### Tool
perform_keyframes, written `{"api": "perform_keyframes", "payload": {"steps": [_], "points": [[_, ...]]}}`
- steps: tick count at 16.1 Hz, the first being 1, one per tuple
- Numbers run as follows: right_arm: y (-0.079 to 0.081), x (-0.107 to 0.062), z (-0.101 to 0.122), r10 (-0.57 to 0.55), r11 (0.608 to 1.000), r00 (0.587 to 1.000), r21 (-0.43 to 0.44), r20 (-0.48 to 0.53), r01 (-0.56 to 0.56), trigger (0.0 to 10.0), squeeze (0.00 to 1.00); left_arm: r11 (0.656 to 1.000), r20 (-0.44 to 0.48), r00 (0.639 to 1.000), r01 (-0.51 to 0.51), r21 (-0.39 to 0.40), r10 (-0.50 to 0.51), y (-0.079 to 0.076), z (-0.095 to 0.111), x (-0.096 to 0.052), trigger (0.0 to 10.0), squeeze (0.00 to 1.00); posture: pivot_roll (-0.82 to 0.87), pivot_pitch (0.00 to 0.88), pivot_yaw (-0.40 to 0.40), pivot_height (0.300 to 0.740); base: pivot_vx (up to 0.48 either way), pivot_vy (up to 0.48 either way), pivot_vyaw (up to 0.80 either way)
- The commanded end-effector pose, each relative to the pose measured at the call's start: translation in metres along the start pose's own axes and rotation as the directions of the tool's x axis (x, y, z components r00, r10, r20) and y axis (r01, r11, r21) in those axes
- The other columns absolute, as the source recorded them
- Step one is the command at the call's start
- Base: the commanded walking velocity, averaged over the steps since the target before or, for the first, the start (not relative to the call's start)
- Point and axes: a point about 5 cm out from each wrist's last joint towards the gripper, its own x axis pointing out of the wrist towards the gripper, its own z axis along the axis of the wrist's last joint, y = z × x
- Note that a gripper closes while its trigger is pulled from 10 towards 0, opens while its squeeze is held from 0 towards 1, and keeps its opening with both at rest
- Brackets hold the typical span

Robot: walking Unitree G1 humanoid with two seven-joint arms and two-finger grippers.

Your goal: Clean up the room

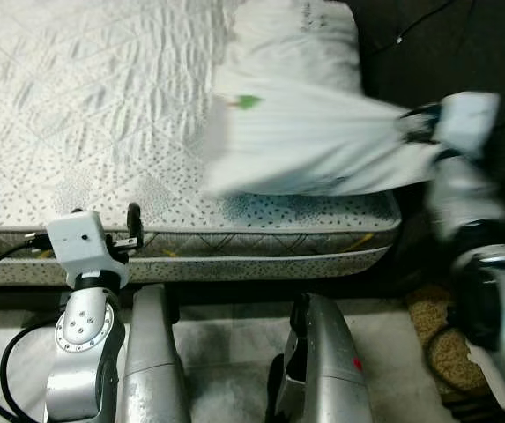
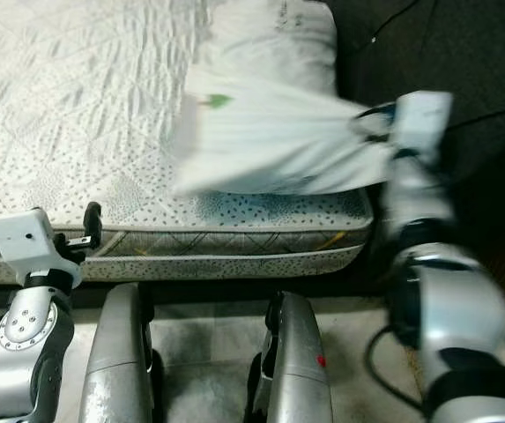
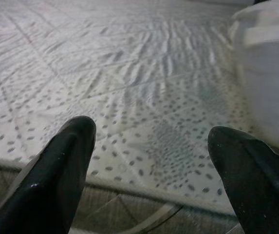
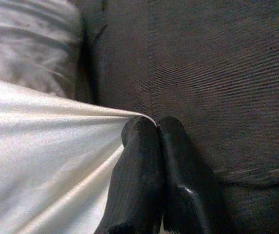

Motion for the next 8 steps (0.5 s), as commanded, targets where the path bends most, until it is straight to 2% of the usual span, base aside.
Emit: {"api": "perform_keyframes", "payload": {"steps": [1,3,5,6,8], "points": [[-0.03,0.001,0.017,-0.098,0.995,0.992,0.011,0.073,0.098,0.0,0.0,1.0,-0.004,1.0,-0.002,0.005,0.002,-0.002,0.001,-0.003,10.0,0.0,0.09,0.216,-0.112,0.537,0.0,0.0,0.0],[-0.037,-0.006,-0.002,-0.094,0.995,0.994,-0.037,0.056,0.096,0.0,0.0,1.0,-0.013,1.0,-0.004,0.007,0.005,-0.001,0.0,-0.002,10.0,0.0,0.09,0.213,-0.108,0.537,0.0,0.0,0.0],[-0.036,-0.016,-0.024,-0.077,0.995,0.997,-0.062,0.032,0.079,0.0,0.0,1.0,-0.017,1.0,-0.005,0.009,0.005,-0.001,0.0,-0.001,10.0,0.0,0.08,0.209,-0.101,0.537,0.0,0.0,0.0],[-0.034,-0.03,-0.045,-0.063,0.995,0.998,-0.077,0.016,0.064,0.0,0.0,1.0,-0.017,1.0,0.0,0.009,0.0,-0.001,0.001,0.0,10.0,0.0,0.09,0.208,-0.098,0.537,0.0,0.0,0.0],[-0.029,-0.052,-0.065,-0.047,0.997,0.999,-0.069,-0.012,0.046,0.0,0.0,1.0,-0.02,1.0,0.003,0.012,-0.003,0.0,0.002,0.001,10.0,0.0,0.08,0.204,-0.092,0.537,0.0,0.0,0.0]]}}
